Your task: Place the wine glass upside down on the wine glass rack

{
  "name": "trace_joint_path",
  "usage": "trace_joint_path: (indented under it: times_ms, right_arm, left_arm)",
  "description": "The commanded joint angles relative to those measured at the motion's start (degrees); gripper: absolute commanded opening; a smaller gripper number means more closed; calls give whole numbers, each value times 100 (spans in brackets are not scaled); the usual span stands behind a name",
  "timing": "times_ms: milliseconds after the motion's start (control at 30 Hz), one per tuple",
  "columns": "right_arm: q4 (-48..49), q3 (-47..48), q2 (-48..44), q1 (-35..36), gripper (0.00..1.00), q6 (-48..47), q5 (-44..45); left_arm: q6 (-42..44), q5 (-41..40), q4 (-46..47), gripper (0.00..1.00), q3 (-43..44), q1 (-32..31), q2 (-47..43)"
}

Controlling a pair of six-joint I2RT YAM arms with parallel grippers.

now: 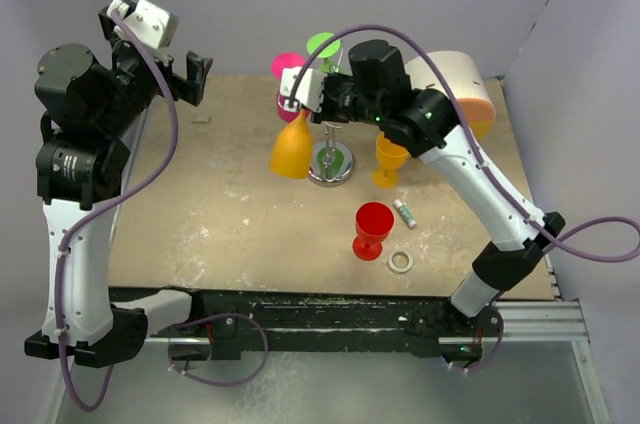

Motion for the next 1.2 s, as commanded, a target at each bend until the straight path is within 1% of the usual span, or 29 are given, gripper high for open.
trace_joint_path:
  times_ms: [0,167,467,800,1167]
  right_arm:
    - [541,-244,7,227,0,-395,1086]
    - [886,-586,80,414,0,-803,1912]
    - [1504,-824,189,521,0,-1031,2643]
    - [2020,-972,296,572,0,-1101,2913]
    - [2135,-962,375,617,0,-1092,2856]
  left_arm:
    - [48,-104,299,99,-58,89,-8]
    - [97,-126,281,99,-25,93,-45]
    - [110,-93,265,99,-49,97,-70]
    - [150,-78,250,99,-67,93,-87]
    - [155,-31,238,99,-97,94,-97]
